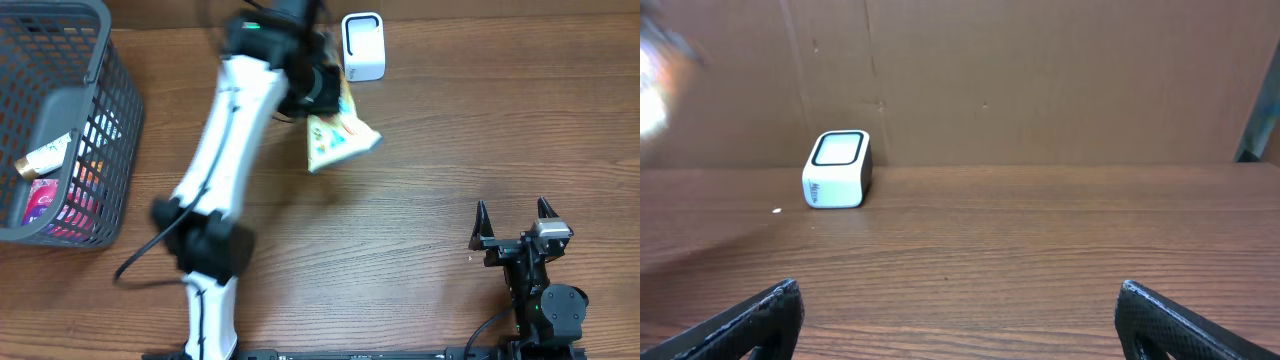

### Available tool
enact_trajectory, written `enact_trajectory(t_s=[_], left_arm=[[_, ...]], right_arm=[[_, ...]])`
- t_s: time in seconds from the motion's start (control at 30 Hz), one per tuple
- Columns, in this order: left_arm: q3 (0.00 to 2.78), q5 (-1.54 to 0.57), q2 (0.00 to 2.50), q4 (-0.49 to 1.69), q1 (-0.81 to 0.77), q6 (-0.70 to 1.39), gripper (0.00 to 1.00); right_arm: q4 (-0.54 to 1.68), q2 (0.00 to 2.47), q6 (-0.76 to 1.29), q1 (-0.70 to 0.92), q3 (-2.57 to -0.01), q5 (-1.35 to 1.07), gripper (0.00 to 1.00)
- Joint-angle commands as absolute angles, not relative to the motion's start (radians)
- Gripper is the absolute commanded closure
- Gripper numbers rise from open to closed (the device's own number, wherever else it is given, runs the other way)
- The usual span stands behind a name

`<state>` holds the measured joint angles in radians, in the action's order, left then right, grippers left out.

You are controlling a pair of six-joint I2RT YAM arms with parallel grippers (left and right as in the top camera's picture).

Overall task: Scan the item barcode
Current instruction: 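Lift the yellow bag out and carry it toward the white scanner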

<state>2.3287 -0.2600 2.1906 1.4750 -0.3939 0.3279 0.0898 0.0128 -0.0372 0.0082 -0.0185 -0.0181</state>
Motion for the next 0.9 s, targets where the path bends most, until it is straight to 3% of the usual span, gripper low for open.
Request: enact_trajectory(t_s=[0.0, 0.4, 0.63, 0.83, 0.87], left_arm=[[2.325, -0.234, 2.303, 1.481, -0.442, 0.303, 0.96], [2.325, -0.372, 2.510, 1.519, -0.491, 0.290, 0.94], [2.399, -0.428, 2.500, 1.577, -0.474, 0.230, 0.70], [2.641, -0.424, 2.492, 1.690, -0.430, 0.207, 0.32], [2.672, -0.423, 2.484, 1.690, -0.423, 0.219, 0.31]], right_arm=[[0.084, 0.003, -0.042, 0.006, -0.008, -0.008, 0.00], [0.084, 0.003, -0.042, 0.006, -0.008, -0.008, 0.00], [0.084, 0.003, -0.042, 0.006, -0.008, -0.008, 0.00], [0.084, 0.003, -0.042, 0.006, -0.008, -0.008, 0.00], [0.084, 0.003, -0.042, 0.006, -0.008, -0.008, 0.00]])
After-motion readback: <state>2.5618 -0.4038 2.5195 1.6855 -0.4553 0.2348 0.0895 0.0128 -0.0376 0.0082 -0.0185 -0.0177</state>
